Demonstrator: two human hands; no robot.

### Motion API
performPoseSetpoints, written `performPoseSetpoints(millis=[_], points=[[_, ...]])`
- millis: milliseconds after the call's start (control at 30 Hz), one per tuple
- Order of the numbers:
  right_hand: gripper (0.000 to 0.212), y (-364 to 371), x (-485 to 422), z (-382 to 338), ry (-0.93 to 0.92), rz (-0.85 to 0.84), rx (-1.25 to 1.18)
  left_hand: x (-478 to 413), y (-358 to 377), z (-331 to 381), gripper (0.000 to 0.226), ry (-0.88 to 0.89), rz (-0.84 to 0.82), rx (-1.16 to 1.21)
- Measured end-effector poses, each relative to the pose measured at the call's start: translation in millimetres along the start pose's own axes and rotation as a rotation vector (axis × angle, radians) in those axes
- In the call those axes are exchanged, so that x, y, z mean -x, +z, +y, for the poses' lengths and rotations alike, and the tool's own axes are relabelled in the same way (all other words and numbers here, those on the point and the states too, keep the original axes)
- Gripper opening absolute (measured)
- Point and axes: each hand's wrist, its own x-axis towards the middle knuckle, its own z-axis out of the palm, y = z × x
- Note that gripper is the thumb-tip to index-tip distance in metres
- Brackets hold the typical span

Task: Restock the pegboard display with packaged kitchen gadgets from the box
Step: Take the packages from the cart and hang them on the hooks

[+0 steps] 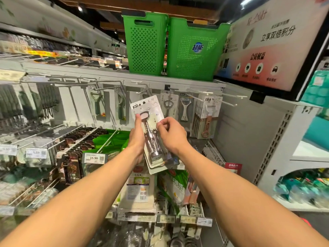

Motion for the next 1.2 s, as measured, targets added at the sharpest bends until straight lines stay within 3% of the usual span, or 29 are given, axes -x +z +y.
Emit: performPoseSetpoints(millis=[67, 267, 400, 500, 567, 667, 833, 1200], points=[[0.011, -1, 3, 2, 0.009, -0.016, -0.048, 8, 1, 5, 0.094, 0.027, 0.007, 0.014], [0.010, -11, 9, -1, -0.012, -0.005, -0.336, -32, -16, -16, 0.105, 0.069, 0.308, -0.086], [0.015, -17, 10, -1, 0.090, 0.062, -0.446, -7, -15, -1, 0.076, 0.086, 0.410, -0.142], [0.016, -24, 8, 5, 0.160, 0.133, -0.489, -10, -25, 1, 0.071, 0.110, 0.460, -0.140], [0.016, -27, 6, 10, 0.203, 0.188, -0.498, -9, -25, 4, 0.066, 0.099, 0.403, -0.133], [0.014, -24, -1, 17, 0.248, 0.244, -0.423, 4, -13, 9, 0.046, 0.102, 0.162, -0.094], [0.009, -11, -14, 19, 0.275, 0.300, -0.334, 11, 14, 16, 0.041, 0.143, -0.104, -0.013], [0.008, 5, -47, 31, 0.336, 0.320, -0.307, -30, 24, 9, 0.054, 0.113, -0.040, 0.038]])
